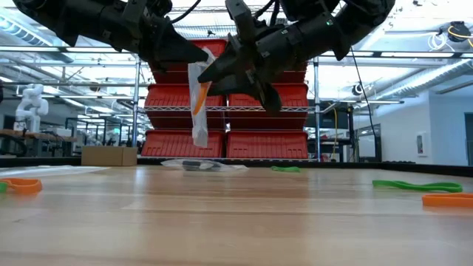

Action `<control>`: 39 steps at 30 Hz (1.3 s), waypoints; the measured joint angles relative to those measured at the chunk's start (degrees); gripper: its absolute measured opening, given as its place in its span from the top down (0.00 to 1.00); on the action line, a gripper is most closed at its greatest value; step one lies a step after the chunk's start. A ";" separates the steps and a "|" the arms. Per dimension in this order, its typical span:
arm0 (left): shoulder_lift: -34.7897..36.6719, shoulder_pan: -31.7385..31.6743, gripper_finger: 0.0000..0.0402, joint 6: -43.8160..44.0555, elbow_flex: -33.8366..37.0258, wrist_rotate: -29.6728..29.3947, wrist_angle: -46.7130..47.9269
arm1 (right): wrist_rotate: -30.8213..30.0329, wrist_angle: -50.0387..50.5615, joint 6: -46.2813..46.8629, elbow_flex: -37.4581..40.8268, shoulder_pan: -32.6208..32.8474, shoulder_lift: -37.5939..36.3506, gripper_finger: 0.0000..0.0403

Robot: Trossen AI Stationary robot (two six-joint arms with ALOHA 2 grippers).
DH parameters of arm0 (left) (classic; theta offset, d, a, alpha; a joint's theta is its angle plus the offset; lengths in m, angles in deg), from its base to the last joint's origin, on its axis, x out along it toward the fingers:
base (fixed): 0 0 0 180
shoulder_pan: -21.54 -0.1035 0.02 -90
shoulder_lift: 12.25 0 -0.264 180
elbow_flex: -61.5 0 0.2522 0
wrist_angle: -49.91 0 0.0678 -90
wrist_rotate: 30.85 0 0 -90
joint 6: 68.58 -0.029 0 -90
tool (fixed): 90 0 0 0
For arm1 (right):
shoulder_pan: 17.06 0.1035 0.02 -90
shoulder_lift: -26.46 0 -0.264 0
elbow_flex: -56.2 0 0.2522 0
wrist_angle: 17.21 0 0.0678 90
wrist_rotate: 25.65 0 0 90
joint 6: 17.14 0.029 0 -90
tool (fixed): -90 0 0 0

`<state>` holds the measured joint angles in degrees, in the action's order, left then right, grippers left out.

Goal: Sort rubber bands
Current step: Put the orange rubber band into the right transparent zip bag

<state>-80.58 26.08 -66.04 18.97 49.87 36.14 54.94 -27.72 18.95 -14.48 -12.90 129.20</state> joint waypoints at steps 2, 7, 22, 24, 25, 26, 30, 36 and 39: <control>0.00 0.07 1.00 0.10 0.00 0.00 0.00 | 0.02 0.00 -1.10 0.00 0.00 0.00 0.69; 0.00 0.59 1.00 0.10 0.00 0.00 -0.37 | 0.46 1.45 -3.09 0.00 0.07 -0.69 0.75; 0.00 0.78 1.00 1.70 0.00 -1.50 -2.05 | -1.13 23.88 -13.56 0.00 4.16 -10.07 0.95; 0.00 0.74 1.00 1.72 0.00 -1.53 -1.99 | -1.25 25.04 -12.87 0.00 4.84 -10.81 0.93; 0.00 0.74 1.00 1.72 0.02 -1.53 -1.99 | -1.51 25.10 -12.66 0.00 5.09 -10.95 0.92; 0.00 0.74 1.00 1.72 0.00 -1.51 -2.10 | -1.66 24.75 -12.58 0.00 5.17 -10.95 0.91; 0.00 0.74 1.00 2.22 0.01 -1.75 -2.68 | -3.93 18.92 -14.02 0.00 5.11 -10.10 0.91; -0.02 0.74 1.00 2.75 0.00 -1.70 -3.12 | -8.43 15.62 -16.67 0.00 4.85 -9.20 0.99; -0.06 0.74 1.00 2.75 0.02 -1.70 -2.93 | -10.63 17.08 -17.26 0.02 4.83 -9.66 0.97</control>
<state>-80.65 26.82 -63.30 18.99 48.17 33.21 44.30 -10.65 1.69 -14.46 -8.07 119.54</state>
